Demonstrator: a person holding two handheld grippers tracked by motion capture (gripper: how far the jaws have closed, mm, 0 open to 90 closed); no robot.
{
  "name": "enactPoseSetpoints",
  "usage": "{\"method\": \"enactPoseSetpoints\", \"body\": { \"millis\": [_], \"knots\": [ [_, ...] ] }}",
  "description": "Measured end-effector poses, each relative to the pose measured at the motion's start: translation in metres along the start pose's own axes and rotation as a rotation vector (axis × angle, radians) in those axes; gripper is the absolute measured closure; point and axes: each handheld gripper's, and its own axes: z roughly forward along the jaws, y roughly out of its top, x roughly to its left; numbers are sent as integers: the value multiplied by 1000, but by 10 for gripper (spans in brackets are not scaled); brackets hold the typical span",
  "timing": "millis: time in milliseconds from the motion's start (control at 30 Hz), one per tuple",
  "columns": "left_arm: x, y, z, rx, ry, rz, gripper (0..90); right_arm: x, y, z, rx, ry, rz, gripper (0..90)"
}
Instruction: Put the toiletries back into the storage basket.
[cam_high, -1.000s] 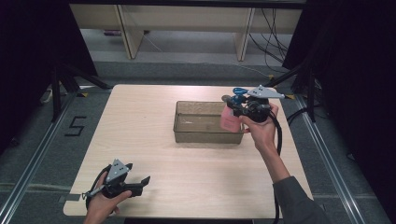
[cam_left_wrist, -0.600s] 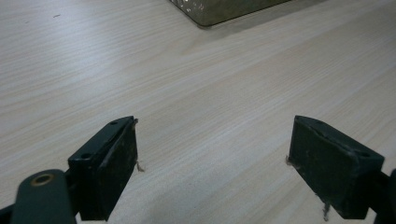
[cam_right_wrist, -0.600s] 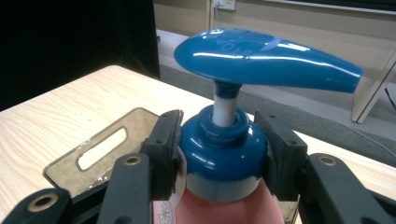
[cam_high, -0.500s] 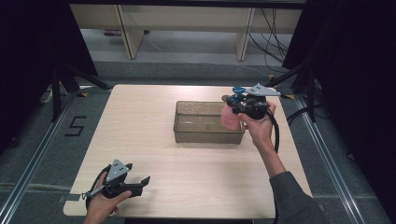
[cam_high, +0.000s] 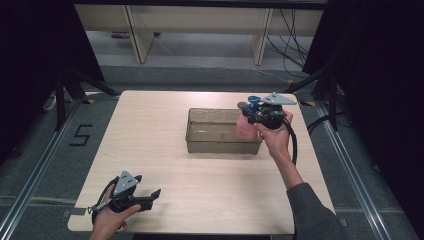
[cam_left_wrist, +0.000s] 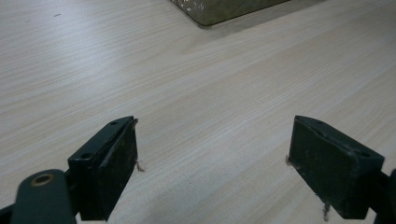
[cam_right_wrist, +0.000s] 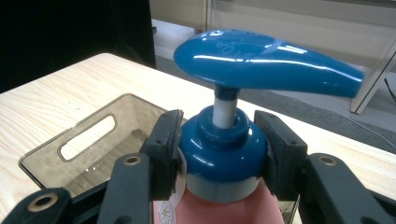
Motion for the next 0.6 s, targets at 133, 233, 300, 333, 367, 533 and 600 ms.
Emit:
{"method": "enactPoseSetpoints", "body": {
  "millis": [133,233,300,333,367,533,600],
  "knots": [
    [0,0,0,4,0,0,152,1,-3,4,-1,1,24,537],
    [0,0,0,-2,-2,1,152,1,-5,5,2,-3,19,537],
    [-1,-1,0,1,0,-2,152,-1,-7,7,5,6,14,537],
    [0,0,0,1,0,-2,152,-2,-9,9,-1,-3,9,537],
    [0,0,0,0,-1,0,152,-2,-9,9,-1,-3,9,537],
    [0,0,0,0,-2,1,151,-4,-17,12,22,-4,16,537],
    [0,0,1,-2,-4,1,152,-5,-17,13,19,-6,6,537]
  ]
}}
